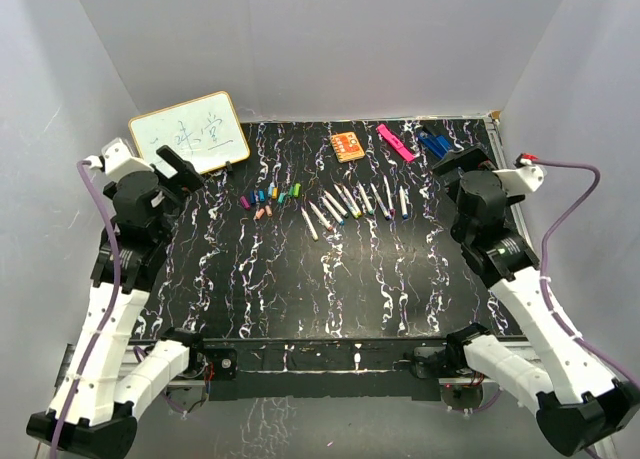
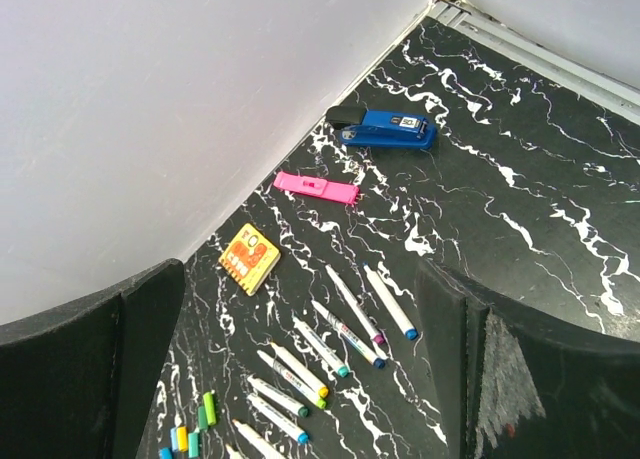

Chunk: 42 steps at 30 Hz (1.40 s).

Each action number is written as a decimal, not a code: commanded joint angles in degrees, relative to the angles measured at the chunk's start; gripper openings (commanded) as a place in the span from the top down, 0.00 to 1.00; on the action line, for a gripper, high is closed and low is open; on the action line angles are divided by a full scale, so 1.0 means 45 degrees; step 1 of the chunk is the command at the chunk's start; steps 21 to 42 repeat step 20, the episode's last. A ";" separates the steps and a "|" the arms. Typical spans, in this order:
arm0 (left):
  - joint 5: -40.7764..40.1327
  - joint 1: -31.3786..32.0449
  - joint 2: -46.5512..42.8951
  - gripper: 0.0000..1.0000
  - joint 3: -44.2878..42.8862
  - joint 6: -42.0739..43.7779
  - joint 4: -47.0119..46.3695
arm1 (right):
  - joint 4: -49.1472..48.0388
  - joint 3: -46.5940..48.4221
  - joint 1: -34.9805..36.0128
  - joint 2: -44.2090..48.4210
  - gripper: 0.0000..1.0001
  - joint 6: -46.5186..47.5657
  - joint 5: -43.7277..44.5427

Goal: Open the pen caps

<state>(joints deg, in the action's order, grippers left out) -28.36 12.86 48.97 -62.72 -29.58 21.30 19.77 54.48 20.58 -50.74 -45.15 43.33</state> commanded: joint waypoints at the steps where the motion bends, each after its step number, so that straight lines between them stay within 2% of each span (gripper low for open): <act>1: 0.0584 -0.0007 -0.1082 0.01 0.0251 -0.0695 0.0731 | 0.0682 -0.0224 0.0027 0.1116 0.02 -0.0516 -0.0210; 7: 0.0528 0.0005 -0.2336 0.01 0.0558 -0.1240 0.1829 | 0.1362 -0.0738 0.0031 0.2484 0.02 -0.1228 -0.0391; 13: 0.0412 -0.0001 -0.3235 0.02 0.0773 -0.1514 0.2307 | 0.2178 -0.0813 0.0004 0.2954 0.02 -0.1490 -0.0473; 42: 0.0600 -0.0007 -0.3292 0.02 0.0885 -0.1767 0.2523 | 0.2333 -0.0934 0.0036 0.3286 0.02 -0.1491 -0.0479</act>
